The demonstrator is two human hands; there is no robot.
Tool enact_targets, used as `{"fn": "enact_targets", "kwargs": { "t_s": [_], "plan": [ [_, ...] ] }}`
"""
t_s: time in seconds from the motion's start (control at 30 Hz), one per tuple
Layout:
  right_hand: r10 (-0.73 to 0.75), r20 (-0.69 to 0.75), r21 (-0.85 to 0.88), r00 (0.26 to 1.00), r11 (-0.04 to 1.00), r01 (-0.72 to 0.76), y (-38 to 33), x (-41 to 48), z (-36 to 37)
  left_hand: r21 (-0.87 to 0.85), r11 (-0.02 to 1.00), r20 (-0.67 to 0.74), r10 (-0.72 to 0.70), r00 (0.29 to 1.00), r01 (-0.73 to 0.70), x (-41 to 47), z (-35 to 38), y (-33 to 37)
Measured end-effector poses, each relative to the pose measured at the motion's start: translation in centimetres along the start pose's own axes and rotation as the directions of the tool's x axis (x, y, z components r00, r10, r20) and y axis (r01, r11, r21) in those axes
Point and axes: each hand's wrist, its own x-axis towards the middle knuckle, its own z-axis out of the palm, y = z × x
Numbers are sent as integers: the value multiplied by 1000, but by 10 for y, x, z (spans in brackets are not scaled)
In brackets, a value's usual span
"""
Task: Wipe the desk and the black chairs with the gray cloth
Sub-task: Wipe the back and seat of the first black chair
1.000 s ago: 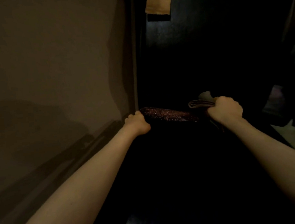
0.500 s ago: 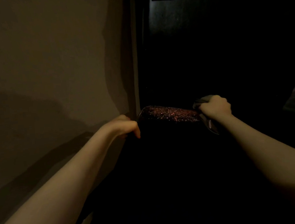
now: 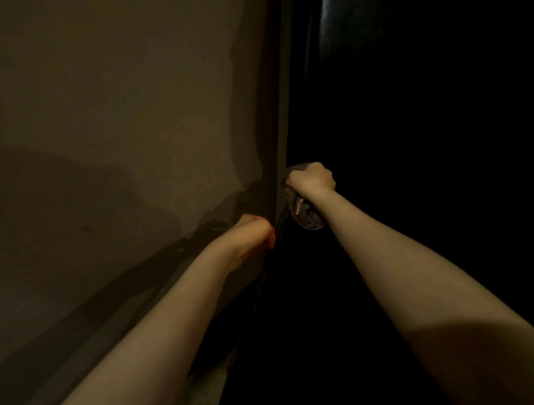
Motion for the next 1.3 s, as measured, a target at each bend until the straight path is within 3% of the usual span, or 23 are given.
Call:
{"fn": "enact_targets", "kwargs": {
  "t_s": [0.07, 0.17, 0.3, 0.43, 0.57, 0.7, 0.9, 0.97, 1.07, 1.2, 1.3],
  "plan": [
    [-5, 102, 192, 995, 981, -15, -11, -10, 12, 22, 1000, -35, 7, 999, -7, -7, 0, 1],
    [-105, 153, 212, 983, 975, 71, -22, -21, 15, 70, 997, -31, 21, 999, -19, -14, -3, 5],
    [-143, 51, 124, 988, 983, 136, -11, -8, -21, 125, 992, -75, -7, 997, 16, -27, -12, 7],
    [-166, -57, -160, 985, 975, 155, 13, 7, -64, 250, 968, -13, -12, 1000, 15, -35, -16, 10],
    [-145, -60, -227, 988, 965, 128, 27, 6, -57, 319, 946, 41, -76, 996, 59, -39, -19, 6],
    [-104, 5, -265, 995, 959, 102, 15, 0, -23, 225, 965, 101, -161, 982, 135, -41, -24, -8],
    [-23, 206, -58, 978, 998, 35, -15, -22, 29, 153, 979, 102, -149, 984, 133, -49, -30, -9],
    [6, 380, 193, 925, 977, -86, -16, -45, 59, 204, 970, 123, -163, 979, 135, -56, -41, -11],
    [50, 510, 309, 859, 921, -238, -25, -71, 96, 314, 942, 97, -157, 983, 119, -66, -63, -13],
    [-40, 416, 364, 908, 923, -126, -51, -57, 72, 314, 936, -3, -164, 986, 157, -74, -80, -10],
    [-72, 317, 284, 946, 958, -22, -54, -29, 31, 293, 941, 25, -183, 983, 168, -75, -75, -6]
  ]
}}
